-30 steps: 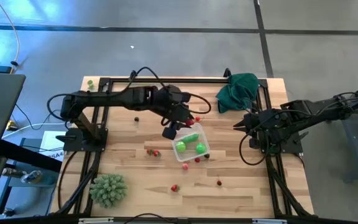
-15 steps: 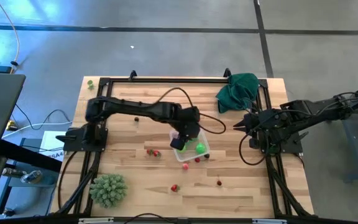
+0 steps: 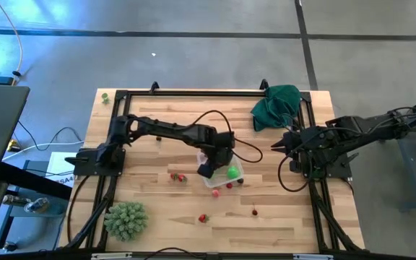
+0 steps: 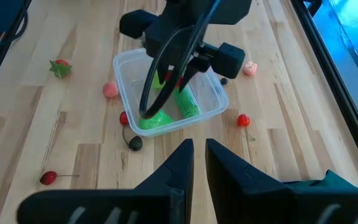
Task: Pick and placing Produce into tupperware
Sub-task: Put the red strawberry into the transparent container
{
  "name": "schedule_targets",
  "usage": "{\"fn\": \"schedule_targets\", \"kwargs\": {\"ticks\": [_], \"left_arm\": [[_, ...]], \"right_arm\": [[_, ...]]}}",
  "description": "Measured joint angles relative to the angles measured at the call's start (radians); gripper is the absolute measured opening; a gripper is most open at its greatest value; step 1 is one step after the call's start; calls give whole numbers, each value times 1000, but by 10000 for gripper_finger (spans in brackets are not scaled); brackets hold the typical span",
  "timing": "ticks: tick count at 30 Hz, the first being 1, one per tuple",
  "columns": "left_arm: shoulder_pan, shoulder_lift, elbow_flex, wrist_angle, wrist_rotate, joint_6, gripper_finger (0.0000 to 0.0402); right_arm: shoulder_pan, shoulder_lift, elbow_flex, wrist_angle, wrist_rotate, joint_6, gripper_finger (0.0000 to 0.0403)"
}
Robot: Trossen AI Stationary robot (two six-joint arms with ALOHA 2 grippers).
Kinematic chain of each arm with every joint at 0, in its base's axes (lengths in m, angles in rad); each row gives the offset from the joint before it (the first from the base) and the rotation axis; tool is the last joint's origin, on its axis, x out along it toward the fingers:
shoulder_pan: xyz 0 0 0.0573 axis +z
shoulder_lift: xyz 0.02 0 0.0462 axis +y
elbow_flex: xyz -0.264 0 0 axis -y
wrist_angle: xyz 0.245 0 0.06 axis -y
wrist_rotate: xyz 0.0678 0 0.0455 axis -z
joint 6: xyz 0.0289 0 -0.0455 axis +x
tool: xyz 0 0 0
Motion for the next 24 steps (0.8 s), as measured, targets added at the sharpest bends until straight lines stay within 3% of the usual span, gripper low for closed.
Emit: {"fn": "schedule_targets", "kwargs": {"ticks": [24], "left_arm": [[1,16,-1,-46,-23,15,152]], "right_arm": [[0,0,0,0,0,0,32]]}}
